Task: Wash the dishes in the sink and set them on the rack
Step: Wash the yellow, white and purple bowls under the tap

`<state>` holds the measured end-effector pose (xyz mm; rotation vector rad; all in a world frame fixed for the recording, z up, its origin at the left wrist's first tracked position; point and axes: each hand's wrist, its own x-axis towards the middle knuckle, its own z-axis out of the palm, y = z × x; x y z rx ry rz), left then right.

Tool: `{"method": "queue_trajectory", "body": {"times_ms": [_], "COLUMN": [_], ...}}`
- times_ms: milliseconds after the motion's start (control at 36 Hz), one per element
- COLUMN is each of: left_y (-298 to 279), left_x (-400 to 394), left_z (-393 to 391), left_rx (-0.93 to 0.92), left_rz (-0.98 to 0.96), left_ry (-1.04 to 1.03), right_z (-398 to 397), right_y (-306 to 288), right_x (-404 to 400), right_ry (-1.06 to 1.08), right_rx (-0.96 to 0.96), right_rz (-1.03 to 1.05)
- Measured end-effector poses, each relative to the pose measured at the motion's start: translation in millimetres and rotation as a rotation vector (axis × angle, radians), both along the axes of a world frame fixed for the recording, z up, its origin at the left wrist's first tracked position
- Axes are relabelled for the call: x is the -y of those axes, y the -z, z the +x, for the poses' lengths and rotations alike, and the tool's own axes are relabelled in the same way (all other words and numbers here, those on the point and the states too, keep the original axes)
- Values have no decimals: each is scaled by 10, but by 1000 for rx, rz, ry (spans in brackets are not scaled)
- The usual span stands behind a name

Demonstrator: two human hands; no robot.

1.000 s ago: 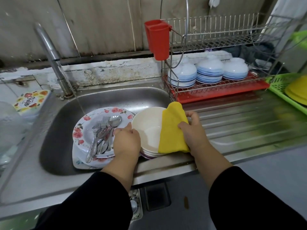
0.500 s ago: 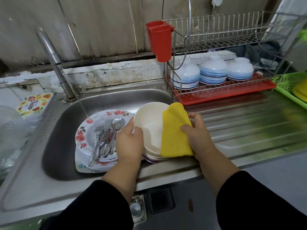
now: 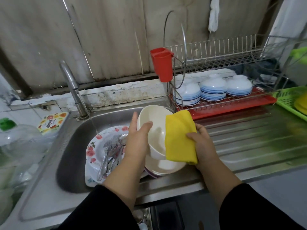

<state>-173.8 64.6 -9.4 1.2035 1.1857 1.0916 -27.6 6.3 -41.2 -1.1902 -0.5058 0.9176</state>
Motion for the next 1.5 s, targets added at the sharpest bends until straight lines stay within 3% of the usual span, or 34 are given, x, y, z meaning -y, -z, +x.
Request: {"method": "queue_trajectory", "body": {"times_ms": [111, 194, 333, 472, 556, 667, 778, 833, 889, 944, 1000, 1056, 1167, 1222, 1250, 1306, 1361, 1444, 1500], "left_y": [-162, -337, -552, -753, -866, -1024, -1142, -1176, -1202, -1233, -1288, -1369, -1501, -1525, -1518, -1500, -1506, -1554, -1566], "left_x": [-93, -111, -158, -224, -262, -262, -244, -220, -191, -182, -163, -136, -118, -110, -100, -80, -77, -47, -23], "left_z": [-27, -96, -161, -229, -264, -287, -384, -433, -450, -466, -478, -497, -579, -643, -661, -678, -688, -705, -734], "left_rx": [95, 190, 232, 193, 226, 272, 198, 185, 163, 199, 260, 261, 266, 296, 285, 233, 221, 236, 248], "left_rz": [-236, -296, -280, -92, 4, 130, 216, 235, 262, 284, 266, 247, 209, 202, 221, 281, 300, 254, 210], "left_ry": [-24, -4, 24, 52, 84, 123, 164, 188, 182, 166, 195, 241, 215, 158, 155, 159, 164, 245, 289], "right_z": [19, 16, -128, -383, -606, -822, -801, -766, -682, -591, -537, -592, -881, -899, -865, -779, -747, -788, -893], "right_y": [-219, -469, -868, -1220, -1396, -1403, -1459, -1467, -1468, -1526, -1623, -1741, -1841, -1830, -1833, -1869, -1971, -2063, -2081], "right_x": [-64, -151, -301, -434, -462, -482, -437, -404, -443, -542, -672, -739, -583, -465, -440, -435, -464, -566, -539], "right_ry": [14, -9, -77, -42, -61, -412, -554, -640, -590, -382, -167, -104, -481, -694, -728, -583, -328, -212, -386], "right_rx": [32, 87, 36, 168, 525, 1219, 1434, 1622, 1852, 1982, 1967, 1828, 1653, 1692, 1816, 2126, 2267, 2034, 1792], "right_rz": [-12, -20, 40, 48, 20, -217, -77, -117, -218, -238, -117, 73, 301, 179, 42, -210, -303, 25, 199]}}
